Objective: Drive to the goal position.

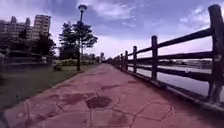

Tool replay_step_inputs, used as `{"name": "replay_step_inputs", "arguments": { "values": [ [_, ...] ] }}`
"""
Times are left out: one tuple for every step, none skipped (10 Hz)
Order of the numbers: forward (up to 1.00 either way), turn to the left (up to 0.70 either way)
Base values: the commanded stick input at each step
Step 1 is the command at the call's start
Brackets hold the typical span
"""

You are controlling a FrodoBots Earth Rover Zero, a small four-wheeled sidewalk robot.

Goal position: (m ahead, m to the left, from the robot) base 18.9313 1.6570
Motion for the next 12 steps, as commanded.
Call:
{"name": "replay_step_inputs", "arguments": {
  "values": [
    [1.0, 0.0],
    [1.0, 0.0],
    [1.0, 0.0],
    [1.0, 0.0],
    [1.0, 0.0],
    [1.0, 0.0],
    [1.0, 0.05],
    [1.0, 0.06],
    [1.0, 0.0],
    [1.0, 0.0],
    [1.0, 0.0],
    [1.0, 0.0]
  ]
}}
